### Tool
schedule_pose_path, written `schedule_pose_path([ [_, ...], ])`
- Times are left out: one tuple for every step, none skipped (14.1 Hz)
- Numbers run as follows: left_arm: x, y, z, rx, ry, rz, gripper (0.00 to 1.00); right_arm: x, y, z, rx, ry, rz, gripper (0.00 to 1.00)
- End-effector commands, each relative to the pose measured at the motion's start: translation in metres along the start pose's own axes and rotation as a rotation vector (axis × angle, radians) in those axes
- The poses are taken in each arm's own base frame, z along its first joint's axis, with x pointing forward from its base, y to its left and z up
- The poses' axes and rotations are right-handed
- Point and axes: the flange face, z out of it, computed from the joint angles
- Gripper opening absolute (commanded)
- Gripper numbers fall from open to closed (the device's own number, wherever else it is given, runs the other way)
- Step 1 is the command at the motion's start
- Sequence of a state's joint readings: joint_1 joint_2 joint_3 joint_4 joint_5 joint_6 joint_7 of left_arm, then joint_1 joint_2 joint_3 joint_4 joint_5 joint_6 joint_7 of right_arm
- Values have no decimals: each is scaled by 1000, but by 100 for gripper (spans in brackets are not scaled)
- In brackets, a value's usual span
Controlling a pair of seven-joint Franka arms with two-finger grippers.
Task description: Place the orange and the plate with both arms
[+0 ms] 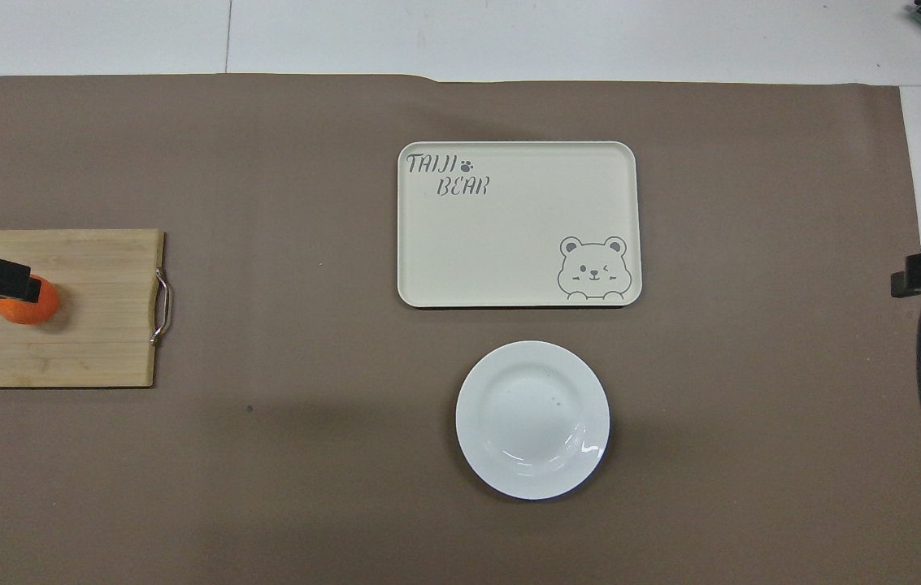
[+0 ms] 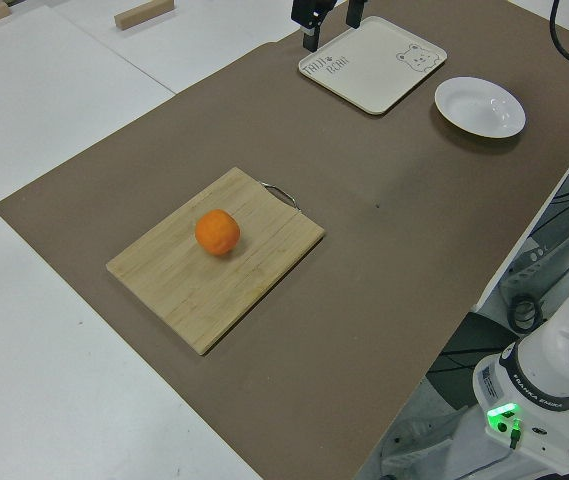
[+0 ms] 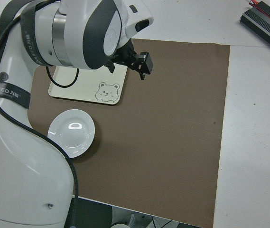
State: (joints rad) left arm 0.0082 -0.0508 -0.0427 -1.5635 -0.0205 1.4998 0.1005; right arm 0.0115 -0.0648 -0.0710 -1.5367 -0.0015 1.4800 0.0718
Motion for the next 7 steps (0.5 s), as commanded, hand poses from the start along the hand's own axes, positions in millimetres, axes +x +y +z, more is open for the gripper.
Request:
schedule_pose_path([
  [-7, 6, -1, 15, 18, 5, 100, -4, 2, -1, -8, 6, -20, 100],
  [-4, 8, -2, 14, 25, 10, 100, -4, 2, 0, -8, 5, -22, 100],
  [-4, 11, -3, 10, 27, 9, 100, -4, 2, 0, -8, 5, -20, 100],
  [-5, 11, -2, 9, 23, 9, 100, -4, 2, 0, -8, 5, -20, 100],
  [-5, 11, -3, 8, 24, 9, 100, -4, 2, 0, -8, 5, -22, 100],
  [-4, 11, -2, 8, 23, 9, 100, -4, 2, -1, -8, 6, -20, 100],
  [-4, 11, -2, 8, 24, 9, 100, -4, 2, 0, -8, 5, -20, 100],
])
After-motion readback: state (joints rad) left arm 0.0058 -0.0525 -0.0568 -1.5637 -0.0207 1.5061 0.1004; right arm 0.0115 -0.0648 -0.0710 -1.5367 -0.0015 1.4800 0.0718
